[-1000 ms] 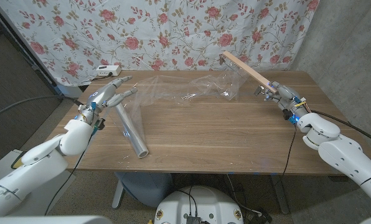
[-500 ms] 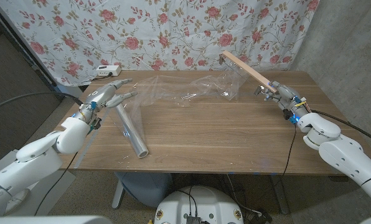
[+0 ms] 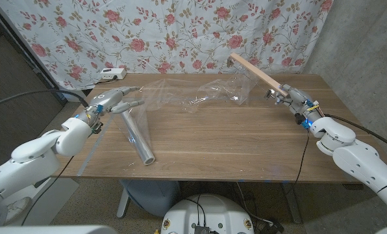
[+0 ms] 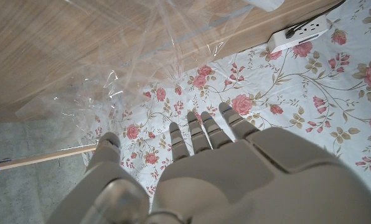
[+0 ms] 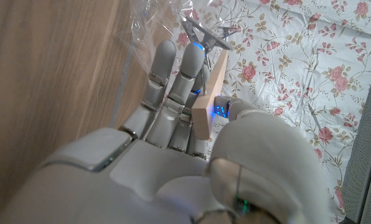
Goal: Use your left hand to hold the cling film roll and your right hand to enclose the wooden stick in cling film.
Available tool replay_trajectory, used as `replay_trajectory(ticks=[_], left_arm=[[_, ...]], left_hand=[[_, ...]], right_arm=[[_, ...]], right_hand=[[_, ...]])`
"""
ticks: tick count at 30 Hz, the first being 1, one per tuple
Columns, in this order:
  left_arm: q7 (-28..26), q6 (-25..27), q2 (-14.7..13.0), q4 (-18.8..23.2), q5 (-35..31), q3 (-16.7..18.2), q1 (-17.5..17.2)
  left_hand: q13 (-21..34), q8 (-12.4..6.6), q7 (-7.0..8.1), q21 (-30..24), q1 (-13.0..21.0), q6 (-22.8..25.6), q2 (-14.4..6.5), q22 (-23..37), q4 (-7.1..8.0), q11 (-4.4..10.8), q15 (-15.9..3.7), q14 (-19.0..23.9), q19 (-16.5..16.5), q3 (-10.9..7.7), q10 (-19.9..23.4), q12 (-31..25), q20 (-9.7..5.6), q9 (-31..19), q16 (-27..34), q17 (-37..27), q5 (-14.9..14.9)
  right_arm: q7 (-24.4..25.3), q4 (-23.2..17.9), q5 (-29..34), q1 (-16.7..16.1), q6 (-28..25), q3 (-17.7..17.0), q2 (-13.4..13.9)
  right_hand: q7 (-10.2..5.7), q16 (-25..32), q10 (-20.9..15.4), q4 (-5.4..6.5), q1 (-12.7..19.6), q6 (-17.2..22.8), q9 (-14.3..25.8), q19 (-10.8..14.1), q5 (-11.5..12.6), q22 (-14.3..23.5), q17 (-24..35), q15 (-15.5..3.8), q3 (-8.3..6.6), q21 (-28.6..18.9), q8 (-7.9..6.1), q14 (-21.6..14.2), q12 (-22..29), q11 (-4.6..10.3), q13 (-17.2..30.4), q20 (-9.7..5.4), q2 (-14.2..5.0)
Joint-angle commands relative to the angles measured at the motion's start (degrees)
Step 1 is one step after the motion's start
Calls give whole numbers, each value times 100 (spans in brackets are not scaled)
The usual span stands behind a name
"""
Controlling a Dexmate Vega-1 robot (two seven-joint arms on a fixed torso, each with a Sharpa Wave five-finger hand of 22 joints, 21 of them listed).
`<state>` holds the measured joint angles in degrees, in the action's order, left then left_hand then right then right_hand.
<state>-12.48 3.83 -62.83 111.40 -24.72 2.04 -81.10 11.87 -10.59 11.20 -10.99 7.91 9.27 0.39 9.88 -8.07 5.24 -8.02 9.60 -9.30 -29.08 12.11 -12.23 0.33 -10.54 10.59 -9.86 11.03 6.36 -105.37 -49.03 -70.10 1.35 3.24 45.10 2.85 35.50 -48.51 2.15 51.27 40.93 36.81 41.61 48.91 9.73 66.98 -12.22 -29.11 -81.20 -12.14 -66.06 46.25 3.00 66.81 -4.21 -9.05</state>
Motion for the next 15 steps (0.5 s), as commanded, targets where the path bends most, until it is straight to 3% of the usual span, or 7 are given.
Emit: replay_trajectory(ticks=[1, 2, 3, 5, 15], left_arm=[[227, 167, -285, -5, -83, -168, 195], [332, 158, -304, 5, 26, -151, 218], [478, 353, -508, 100, -227, -213, 224], [365, 228, -528, -3, -246, -248, 248], [496, 120, -808, -62, -251, -302, 324]], left_hand=[[33, 104, 17, 21, 136, -624, 19, 6, -66, -10, 43, -162, 72, -16, -218, 56, -33, -19, -35, -22, 37], [37, 108, 35, 16, 162, -787, -35, 8, -55, 1, 47, -194, 76, -43, -298, 72, -31, -20, -35, -24, 43], [40, 112, 59, 21, 187, -1000, -106, 10, -40, -16, 54, -273, 111, -75, -402, 91, -30, -21, -46, -26, 44], [44, 99, 49, 28, 202, -1123, -158, 11, -29, -32, 76, -336, 149, -98, -487, 105, -37, -22, -52, -27, 39], [47, 66, 37, 31, 255, -1229, -125, 9, -73, -19, 102, -439, 194, -100, -582, 104, -41, -19, -57, -24, 27]], right_arm=[[14, -6, 121, -113, 174, -10, -22], [22, -31, 141, -120, 159, -15, 5], [19, -42, 138, -122, 138, -20, 22], [26, -46, 115, -115, 94, -27, 34], [36, -15, 121, -63, 59, -32, 39]], right_hand=[[-618, -6, -434, -914, -15, 659, 12, 16, 36, 20, 5, -45, -1673, -36, -39, -4, 50, 414, 179, -328, -72], [-625, 0, -462, -914, -15, 658, 16, 18, 37, 20, 14, -45, -1674, -37, -41, -8, 43, 416, 153, -327, -73], [-622, -12, -459, -914, -15, 662, 18, 14, 37, 20, 2, -45, -1674, -36, -44, 4, 55, 418, 175, -326, -73], [-636, 3, -461, -914, -16, 661, 13, 19, 37, 19, 15, -45, -1674, -37, -40, -13, 49, 433, 164, -325, -73], [-621, 4, -437, -914, -21, 662, -4, 24, 40, 18, 20, -47, -1677, -39, -33, -14, 52, 410, 187, -323, -72]])
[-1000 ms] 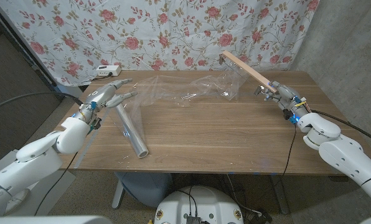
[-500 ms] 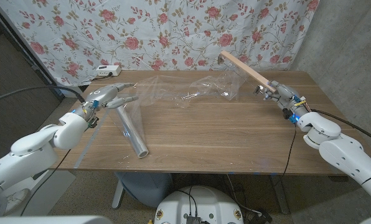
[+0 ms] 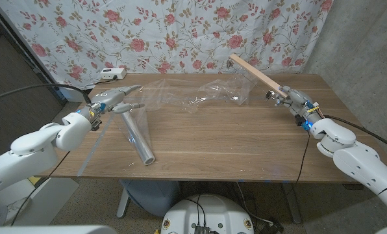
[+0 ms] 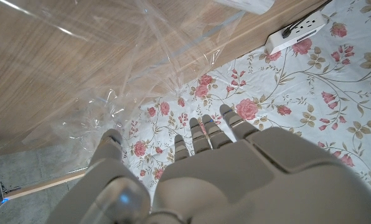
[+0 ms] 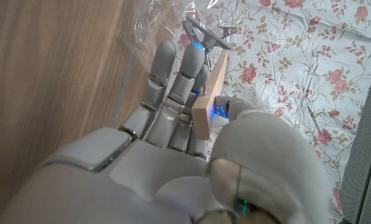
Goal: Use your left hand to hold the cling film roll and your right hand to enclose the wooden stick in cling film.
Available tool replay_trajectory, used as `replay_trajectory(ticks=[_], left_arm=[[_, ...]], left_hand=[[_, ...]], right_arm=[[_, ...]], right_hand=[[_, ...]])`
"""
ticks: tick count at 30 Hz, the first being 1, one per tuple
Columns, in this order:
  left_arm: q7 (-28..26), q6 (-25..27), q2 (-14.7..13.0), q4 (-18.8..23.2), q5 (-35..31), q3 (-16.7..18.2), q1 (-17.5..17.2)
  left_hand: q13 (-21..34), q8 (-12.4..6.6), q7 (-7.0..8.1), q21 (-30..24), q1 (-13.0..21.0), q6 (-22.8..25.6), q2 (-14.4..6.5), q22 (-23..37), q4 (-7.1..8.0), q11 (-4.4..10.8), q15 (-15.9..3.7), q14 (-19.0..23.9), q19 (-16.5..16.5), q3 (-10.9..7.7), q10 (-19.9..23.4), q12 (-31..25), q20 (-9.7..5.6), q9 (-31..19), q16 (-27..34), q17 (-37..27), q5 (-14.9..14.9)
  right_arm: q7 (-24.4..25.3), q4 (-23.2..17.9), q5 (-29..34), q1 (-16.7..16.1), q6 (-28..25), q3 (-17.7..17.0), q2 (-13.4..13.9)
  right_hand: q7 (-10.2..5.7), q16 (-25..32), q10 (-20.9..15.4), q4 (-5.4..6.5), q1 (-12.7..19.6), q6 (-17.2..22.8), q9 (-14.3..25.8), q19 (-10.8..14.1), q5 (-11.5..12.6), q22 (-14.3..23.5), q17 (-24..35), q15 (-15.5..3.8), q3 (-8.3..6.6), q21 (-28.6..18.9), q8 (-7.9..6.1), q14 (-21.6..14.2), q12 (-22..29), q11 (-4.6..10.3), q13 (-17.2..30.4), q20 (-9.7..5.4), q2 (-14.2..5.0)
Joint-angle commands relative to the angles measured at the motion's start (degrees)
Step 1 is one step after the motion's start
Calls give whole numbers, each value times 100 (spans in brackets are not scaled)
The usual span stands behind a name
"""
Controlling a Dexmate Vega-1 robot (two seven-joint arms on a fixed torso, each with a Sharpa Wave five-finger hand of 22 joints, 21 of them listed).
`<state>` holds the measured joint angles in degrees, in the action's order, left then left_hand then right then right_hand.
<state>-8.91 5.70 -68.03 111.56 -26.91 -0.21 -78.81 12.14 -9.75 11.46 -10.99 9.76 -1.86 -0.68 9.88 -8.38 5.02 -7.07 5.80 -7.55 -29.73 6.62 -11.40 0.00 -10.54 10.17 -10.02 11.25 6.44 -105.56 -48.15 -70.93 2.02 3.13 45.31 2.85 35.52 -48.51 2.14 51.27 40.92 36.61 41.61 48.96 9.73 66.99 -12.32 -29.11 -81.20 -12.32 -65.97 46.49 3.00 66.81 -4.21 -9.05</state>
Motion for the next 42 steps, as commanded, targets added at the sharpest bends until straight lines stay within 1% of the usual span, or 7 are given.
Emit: replay_trajectory(ticks=[1, 13, 21, 29, 31, 35, 42], left_arm=[[155, -45, -334, -64, -76, -78, 85], [448, 45, -696, -106, -285, -39, 139], [454, 74, -768, -161, -273, -18, 151], [155, -182, -588, -184, -180, 422, -158], [81, -271, -426, -188, -76, 568, -208], [71, -389, -278, -131, -119, 793, -323], [227, -536, -67, -70, -347, 1121, -489]], left_hand=[[20, -6, 27, 28, 112, -207, -19, 8, -64, 2, 1, -71, 19, -49, -58, 21, -10, -19, -10, -7, 6], [20, -74, 34, 23, 477, -360, -96, 3, -184, 21, -4, -265, 37, -197, -230, 28, -29, -17, -25, -2, 19], [18, -94, 28, 26, 869, -482, -230, -1, -229, 25, 13, -347, 65, -379, -330, 17, -46, -15, -8, 2, 11], [19, -132, 38, 20, 956, -445, -128, -1, -228, 46, 9, -355, 63, -369, -346, -1, -64, -15, 7, 1, -16], [19, -147, 40, 11, 952, -412, -87, -1, -214, 40, 6, -348, 42, -349, -335, -11, -67, -16, 13, 0, -25], [25, -171, 31, -3, 787, -339, 58, 6, -96, 39, -5, -299, 11, -210, -286, -51, -75, -20, 49, -21, -63], [33, -200, 32, -15, 470, -234, 106, 13, 91, 59, -23, -265, -15, -47, -236, -86, -69, -28, 82, -57, -76]], right_arm=[[28, 6, 33, 23, -10, -23, 19], [63, 21, 16, 46, -54, -28, 6], [94, 17, 10, 64, -101, -19, 10], [146, -6, 11, 50, -142, -34, 23], [152, -7, 12, 53, -151, -32, 23], [147, 6, 13, 71, -157, -14, 14], [160, -4, 21, 73, -155, -4, 7]], right_hand=[[-625, 3, -432, -914, -21, 660, 18, 19, 36, 17, 21, -36, -1679, -37, -15, -23, 25, 416, 185, -321, -73], [-617, -8, -455, -913, -24, 661, 17, 21, 35, 16, 10, -36, -1680, -37, -16, -14, 20, 404, 165, -321, -75], [-629, -17, -454, -915, -28, 662, 24, 20, 34, 16, -2, -37, -1679, -36, -20, -9, 22, 404, 171, -324, -73], [-639, -3, -480, -916, -30, 656, 16, 15, 32, 18, 11, -36, -1678, -39, -14, -29, 13, 412, 142, -320, -73], [-622, -5, -452, -916, -31, 657, 9, 17, 33, 18, 11, -38, -1679, -39, -11, -27, 34, 414, 194, -321, -73], [-630, 1, -433, -916, -32, 654, 18, 8, 32, 18, 16, -37, -1678, -37, -15, -34, 30, 414, 197, -321, -72], [-617, 4, -457, -915, -34, 657, 18, 10, 32, 18, 24, -36, -1679, -37, -18, -30, 31, 404, 185, -323, -72]])
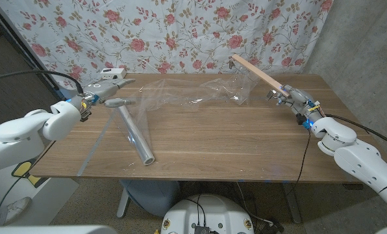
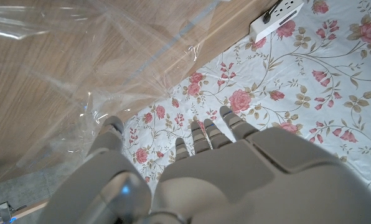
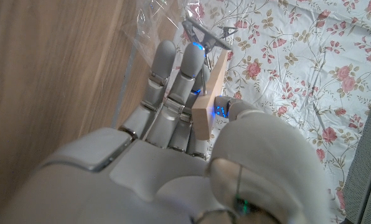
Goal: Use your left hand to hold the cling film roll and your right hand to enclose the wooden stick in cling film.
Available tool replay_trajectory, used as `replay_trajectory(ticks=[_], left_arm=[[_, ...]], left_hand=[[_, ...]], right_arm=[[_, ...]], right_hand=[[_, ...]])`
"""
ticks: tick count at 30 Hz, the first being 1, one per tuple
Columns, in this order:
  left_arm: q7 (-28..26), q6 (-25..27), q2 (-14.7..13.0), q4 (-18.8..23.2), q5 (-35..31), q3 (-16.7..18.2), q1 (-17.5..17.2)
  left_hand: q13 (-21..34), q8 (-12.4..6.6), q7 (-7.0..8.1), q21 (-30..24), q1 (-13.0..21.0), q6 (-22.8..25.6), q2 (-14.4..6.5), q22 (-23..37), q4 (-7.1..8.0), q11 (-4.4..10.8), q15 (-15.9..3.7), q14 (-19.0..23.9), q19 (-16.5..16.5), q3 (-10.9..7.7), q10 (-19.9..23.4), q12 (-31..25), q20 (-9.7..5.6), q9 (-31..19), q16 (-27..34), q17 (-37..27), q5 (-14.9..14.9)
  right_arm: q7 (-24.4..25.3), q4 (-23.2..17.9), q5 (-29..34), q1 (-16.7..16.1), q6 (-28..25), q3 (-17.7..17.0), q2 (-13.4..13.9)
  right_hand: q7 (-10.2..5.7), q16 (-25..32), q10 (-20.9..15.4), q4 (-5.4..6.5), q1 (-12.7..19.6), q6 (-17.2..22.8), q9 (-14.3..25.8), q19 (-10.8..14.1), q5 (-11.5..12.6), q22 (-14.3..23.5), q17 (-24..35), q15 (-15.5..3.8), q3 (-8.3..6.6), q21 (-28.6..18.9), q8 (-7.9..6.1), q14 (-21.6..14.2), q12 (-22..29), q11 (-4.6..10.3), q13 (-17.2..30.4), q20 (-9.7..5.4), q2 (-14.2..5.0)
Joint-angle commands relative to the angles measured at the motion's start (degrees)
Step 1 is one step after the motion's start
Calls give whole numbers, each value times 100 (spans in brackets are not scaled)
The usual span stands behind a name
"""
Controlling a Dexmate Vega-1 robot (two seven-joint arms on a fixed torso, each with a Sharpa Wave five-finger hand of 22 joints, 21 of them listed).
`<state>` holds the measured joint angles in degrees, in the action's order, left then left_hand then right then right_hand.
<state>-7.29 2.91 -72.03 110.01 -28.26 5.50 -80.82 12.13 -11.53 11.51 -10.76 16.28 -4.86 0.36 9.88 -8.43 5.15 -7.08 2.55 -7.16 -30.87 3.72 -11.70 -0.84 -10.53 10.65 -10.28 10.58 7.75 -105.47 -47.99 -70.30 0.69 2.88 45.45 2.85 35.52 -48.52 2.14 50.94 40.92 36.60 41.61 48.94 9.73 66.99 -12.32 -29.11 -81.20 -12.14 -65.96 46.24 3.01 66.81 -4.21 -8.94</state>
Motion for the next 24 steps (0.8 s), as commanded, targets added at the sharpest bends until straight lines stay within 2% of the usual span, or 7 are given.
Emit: replay_trajectory(ticks=[1, 5, 9, 12, 14, 16, 24], left_arm=[[139, -245, 411, 80, -149, 620, -309], [277, -280, 508, 61, -267, 727, -349], [411, -309, 582, 66, -376, 822, -359], [530, -260, 576, 88, -563, 882, -364], [623, -181, 447, 142, -948, 908, -428], [615, -295, 598, 78, -785, 926, -370], [759, -309, 684, 61, -1005, 1059, -378]], left_hand=[[34, -28, 24, -37, -211, 84, 4, 14, 111, 47, -24, 61, -53, 81, 57, -59, 15, -29, 35, -32, -9], [36, -50, 31, -39, -320, 157, -15, 15, 176, 41, -30, 87, -56, 120, 73, -68, 16, -31, 48, -40, -3], [37, -51, 26, -39, -364, 182, -98, 16, 222, 40, -23, 96, -55, 106, 94, -79, 19, -30, 50, -42, 9], [38, -63, 23, -34, -347, 242, -242, 16, 242, 25, -20, 102, -43, 42, 106, -86, 24, -28, 44, -33, 26], [37, -61, 27, -32, -293, 260, -343, 14, 226, 22, -14, 105, -41, -18, 104, -85, 27, -25, 36, -21, 33], [36, -51, 24, -29, -258, 250, -395, 13, 209, 17, -9, 105, -32, -53, 99, -83, 34, -23, 29, -13, 32], [35, -33, 25, -24, -251, 241, -384, 11, 177, 34, -7, 103, -19, -57, 100, -84, 42, -20, 18, -2, 15]], right_arm=[[38, -26, 6, -2, -26, 17, -3], [52, -49, -2, -22, -40, 9, 2], [74, -72, 2, -36, -60, 6, 10], [93, -93, 7, -40, -76, 0, 19], [100, -107, 11, -43, -87, -2, 28], [101, -115, 9, -42, -90, 0, 24], [124, -120, 20, -7, -127, 33, 18]], right_hand=[[-624, -19, -439, -916, 0, 650, 16, 0, 31, 21, 1, -38, -1675, -38, -30, -8, 58, 404, 197, -322, -81], [-632, -4, -465, -918, 5, 649, 24, 9, 31, 18, 18, -35, -1681, -41, -35, -22, 46, 438, 163, -320, -88], [-632, -3, -448, -920, 6, 652, 13, 0, 27, 18, 17, -36, -1679, -41, -30, -25, 36, 406, 156, -322, -87], [-632, -9, -446, -919, 4, 650, 22, 13, 28, 17, 13, -35, -1680, -42, -34, -18, 36, 420, 159, -322, -85], [-641, -4, -452, -919, 4, 652, 20, 12, 29, 15, 17, -37, -1682, -39, -34, -25, 37, 414, 160, -322, -85], [-641, 4, -454, -919, 4, 653, 15, 9, 30, 16, 27, -35, -1684, -38, -32, -30, 29, 424, 147, -322, -86], [-625, -4, -449, -918, 2, 654, 11, 18, 26, 18, 17, -34, -1679, -42, -31, -23, 42, 402, 173, -320, -85]])
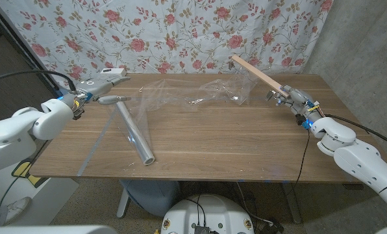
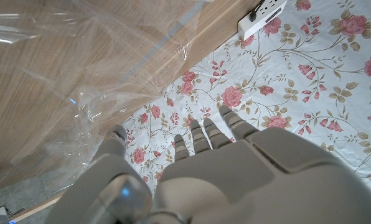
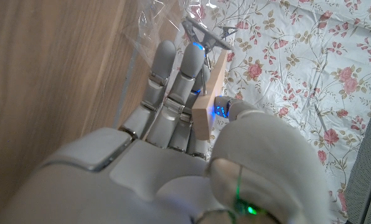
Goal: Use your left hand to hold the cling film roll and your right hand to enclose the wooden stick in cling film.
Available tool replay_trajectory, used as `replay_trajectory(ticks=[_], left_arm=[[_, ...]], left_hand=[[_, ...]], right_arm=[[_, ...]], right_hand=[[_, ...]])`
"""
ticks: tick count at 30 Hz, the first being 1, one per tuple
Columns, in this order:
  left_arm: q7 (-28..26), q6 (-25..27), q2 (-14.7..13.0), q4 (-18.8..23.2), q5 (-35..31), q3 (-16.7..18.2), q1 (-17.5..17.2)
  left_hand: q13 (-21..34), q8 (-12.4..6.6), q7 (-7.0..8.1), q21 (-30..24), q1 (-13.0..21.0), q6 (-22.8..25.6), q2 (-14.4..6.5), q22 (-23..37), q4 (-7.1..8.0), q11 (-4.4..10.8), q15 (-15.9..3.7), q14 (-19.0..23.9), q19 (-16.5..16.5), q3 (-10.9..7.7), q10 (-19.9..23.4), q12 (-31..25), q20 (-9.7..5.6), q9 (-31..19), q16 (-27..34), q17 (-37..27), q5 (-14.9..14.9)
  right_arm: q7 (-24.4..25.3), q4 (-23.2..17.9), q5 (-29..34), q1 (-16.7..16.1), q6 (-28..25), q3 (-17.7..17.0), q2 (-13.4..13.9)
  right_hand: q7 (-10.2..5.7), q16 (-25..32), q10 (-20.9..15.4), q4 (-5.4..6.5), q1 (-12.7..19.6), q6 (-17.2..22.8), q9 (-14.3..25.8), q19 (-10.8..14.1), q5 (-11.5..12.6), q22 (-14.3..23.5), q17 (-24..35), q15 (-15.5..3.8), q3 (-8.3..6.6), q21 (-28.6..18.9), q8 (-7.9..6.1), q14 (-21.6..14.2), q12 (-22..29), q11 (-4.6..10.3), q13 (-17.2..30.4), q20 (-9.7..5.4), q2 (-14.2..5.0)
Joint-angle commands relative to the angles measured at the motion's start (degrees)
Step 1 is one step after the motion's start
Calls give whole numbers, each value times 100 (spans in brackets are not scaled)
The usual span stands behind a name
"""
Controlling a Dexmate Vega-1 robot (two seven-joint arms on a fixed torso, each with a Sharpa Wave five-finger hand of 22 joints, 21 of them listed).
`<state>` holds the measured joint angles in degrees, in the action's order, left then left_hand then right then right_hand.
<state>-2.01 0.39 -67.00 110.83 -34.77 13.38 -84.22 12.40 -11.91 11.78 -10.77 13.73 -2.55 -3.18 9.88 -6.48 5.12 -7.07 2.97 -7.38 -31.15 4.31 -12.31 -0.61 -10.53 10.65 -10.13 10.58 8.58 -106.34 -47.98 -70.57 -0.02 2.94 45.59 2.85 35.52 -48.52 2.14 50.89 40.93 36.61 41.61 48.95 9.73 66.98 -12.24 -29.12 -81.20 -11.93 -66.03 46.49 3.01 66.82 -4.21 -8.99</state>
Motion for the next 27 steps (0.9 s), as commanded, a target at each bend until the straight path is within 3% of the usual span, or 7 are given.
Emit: replay_trajectory(ticks=[1, 4, 11, 13, 15, 27], left_arm=[[285, -2, 122, 0, -522, 277, -64], [458, 42, 34, -33, -697, 233, -58], [606, 148, 204, 30, -804, 377, -94], [845, 297, 38, 126, -1123, 339, -140], [1023, 408, 70, 155, -1076, 284, -68], [1162, 235, -170, 41, -1265, 40, 56]], left_hand=[[9, 6, 2, -23, 3, 11, -27, 11, -19, 36, -7, 58, 4, -28, 42, -23, 22, -20, 17, -17, 14], [9, 8, -8, -19, -2, 15, -16, 11, -26, 26, -4, 60, 15, -23, 42, -24, 27, -20, 16, -16, 9], [9, 37, -21, -13, -27, -33, 7, 12, -36, -1, 0, 46, 38, -7, 22, -17, 31, -19, 6, -13, -6], [9, 40, -24, -12, -28, -37, 4, 12, -37, 1, 15, 44, 43, -8, 22, -17, 30, -19, 5, -12, -8], [8, 82, -32, 0, 13, -129, -63, 12, -61, -36, 42, 5, 90, -51, -20, -4, 50, -19, -15, -3, -13], [8, 132, -52, 14, 71, -294, -96, 12, -129, -42, 107, -110, 187, -85, -104, 18, 78, -20, -48, 9, -40]], right_arm=[[48, -38, 24, 24, -64, 31, 7], [50, -43, 26, 38, -76, 41, 9], [66, -49, 33, 74, -115, 74, 12], [75, -52, 37, 78, -118, 80, 10], [72, -52, 39, 86, -120, 89, 10], [108, -112, 47, 31, -116, 84, 16]], right_hand=[[-627, -7, -449, -917, 6, 657, 8, 15, 24, 19, 16, -41, -1677, -42, -52, -10, 7, 387, 158, -325, -80], [-631, -6, -455, -919, 9, 657, 9, 14, 23, 17, 15, -42, -1679, -40, -53, -12, 1, 412, 145, -322, -83], [-631, -9, -455, -921, 9, 655, 20, 7, 20, 19, 14, -44, -1677, -39, -58, -6, 8, 420, 157, -322, -80], [-625, -17, -441, -919, 8, 650, 14, 1, 19, 17, 4, -42, -1676, -36, -53, 0, 16, 403, 180, -323, -80], [-627, -5, -432, -919, 9, 653, 10, 12, 20, 17, 15, -42, -1678, -38, -51, -12, 19, 403, 188, -322, -84], [-622, -2, -452, -912, 4, 653, 16, 16, 24, 15, 21, -42, -1683, -32, -56, -10, 11, 407, 164, -322, -80]])
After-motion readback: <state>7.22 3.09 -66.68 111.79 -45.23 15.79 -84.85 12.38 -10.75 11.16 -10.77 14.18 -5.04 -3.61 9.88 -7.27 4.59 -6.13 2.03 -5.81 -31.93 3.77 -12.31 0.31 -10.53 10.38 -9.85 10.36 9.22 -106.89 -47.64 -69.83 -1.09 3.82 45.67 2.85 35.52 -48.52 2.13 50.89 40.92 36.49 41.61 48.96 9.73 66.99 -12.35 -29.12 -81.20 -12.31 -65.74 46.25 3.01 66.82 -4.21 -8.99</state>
